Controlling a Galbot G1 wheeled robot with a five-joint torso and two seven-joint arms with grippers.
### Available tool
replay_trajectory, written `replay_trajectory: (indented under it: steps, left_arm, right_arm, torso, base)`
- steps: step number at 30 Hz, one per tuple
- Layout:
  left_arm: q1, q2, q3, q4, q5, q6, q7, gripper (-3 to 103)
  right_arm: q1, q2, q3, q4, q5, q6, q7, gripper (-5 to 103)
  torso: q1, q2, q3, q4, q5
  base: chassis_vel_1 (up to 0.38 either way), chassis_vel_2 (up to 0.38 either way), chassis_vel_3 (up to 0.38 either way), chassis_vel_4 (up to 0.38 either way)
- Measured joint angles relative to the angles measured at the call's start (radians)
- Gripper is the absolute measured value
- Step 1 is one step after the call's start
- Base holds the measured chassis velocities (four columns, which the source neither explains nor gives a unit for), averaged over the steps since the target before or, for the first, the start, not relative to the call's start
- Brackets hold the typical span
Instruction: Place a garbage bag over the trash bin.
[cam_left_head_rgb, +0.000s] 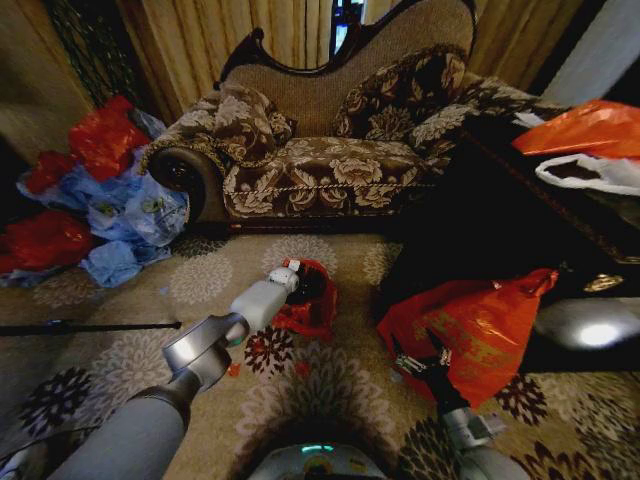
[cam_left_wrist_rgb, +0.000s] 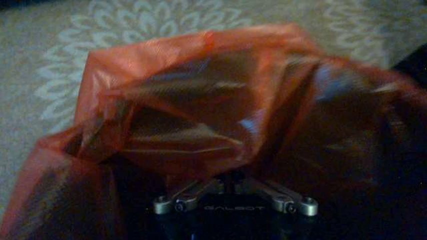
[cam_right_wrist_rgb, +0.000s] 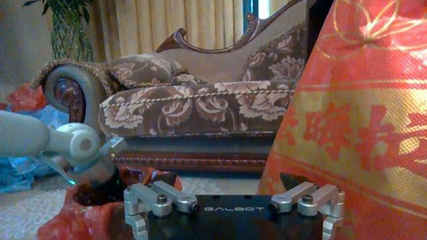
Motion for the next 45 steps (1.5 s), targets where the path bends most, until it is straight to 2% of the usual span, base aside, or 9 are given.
replay_trajectory:
  steps: [11, 21, 25, 27, 31, 33, 36, 38, 45]
  left_arm:
    - [0.028, 0.254, 0.096, -0.514, -0.229, 0.086, -0.145, 45]
    - [0.12, 0.498, -0.032, -0.938, -0.243, 0.085, -0.256, 78]
    - [0.276, 0.662, -0.234, -1.178, -0.23, 0.044, -0.268, 93]
    - [0.5, 0.799, -0.513, -1.336, -0.138, -0.023, -0.222, 99]
    - [0.805, 0.851, -0.818, -1.45, -0.024, -0.115, -0.117, 100]
    - [1.114, 0.798, -1.123, -1.556, 0.037, -0.201, -0.08, 100]
    - [1.269, 0.723, -1.255, -1.623, 0.07, -0.243, -0.06, 100]
    - [1.514, 0.527, -1.416, -1.768, 0.101, -0.294, -0.029, 100]
    - [1.777, 0.145, -1.394, -1.837, 0.356, -0.5, 0.044, 100]
  right_arm:
    - [-0.004, 0.009, 0.001, 0.048, -0.007, -0.049, -0.013, 100]
    - [-0.043, 0.014, 0.013, 0.114, 0.03, -0.098, 0.005, 100]
    - [-0.079, 0.015, 0.016, 0.188, 0.134, -0.17, 0.017, 100]
    - [-0.086, 0.026, 0.01, 0.205, 0.143, -0.181, -0.016, 100]
    - [-0.094, 0.061, 0.006, 0.195, 0.09, -0.162, -0.046, 100]
    - [-0.093, 0.083, -0.009, 0.194, 0.023, -0.136, -0.035, 100]
    - [-0.091, 0.095, -0.02, 0.199, -0.016, -0.122, -0.009, 100]
    - [-0.104, 0.122, -0.045, 0.233, -0.062, -0.119, 0.032, 100]
    - [-0.142, 0.186, -0.104, 0.28, -0.188, -0.08, 0.091, 100]
  torso:
    - [0.0, 0.0, 0.0, 0.0, -0.0001]
    - [0.0, 0.0, 0.0, -0.0002, 0.0001]
    - [0.0, 0.0, 0.0, -0.0005, -0.0003]
    - [0.0, 0.0, 0.0, 0.0006, 0.0002]
    - [0.0, 0.0, 0.0, 0.001, -0.0004]
    - [0.0, 0.0, 0.0, -0.0005, 0.0008]
    - [0.0, 0.0, 0.0, -0.0004, 0.0004]
    - [0.0, 0.0, 0.0, 0.0003, 0.0001]
    - [0.0, 0.0, 0.0, 0.0004, 0.0003]
  base:
    - [0.0, 0.0, 0.0, 0.0]
    - [0.0, 0.0, 0.0, 0.0]
    - [0.0, 0.0, 0.0, 0.0]
    - [0.0, 0.0, 0.0, 0.0]
    - [0.0, 0.0, 0.0, 0.0]
    - [0.0, 0.0, 0.0, 0.0]
    - [0.0, 0.0, 0.0, 0.0]
    - [0.0, 0.0, 0.0, 0.0]
    - [0.0, 0.0, 0.0, 0.0]
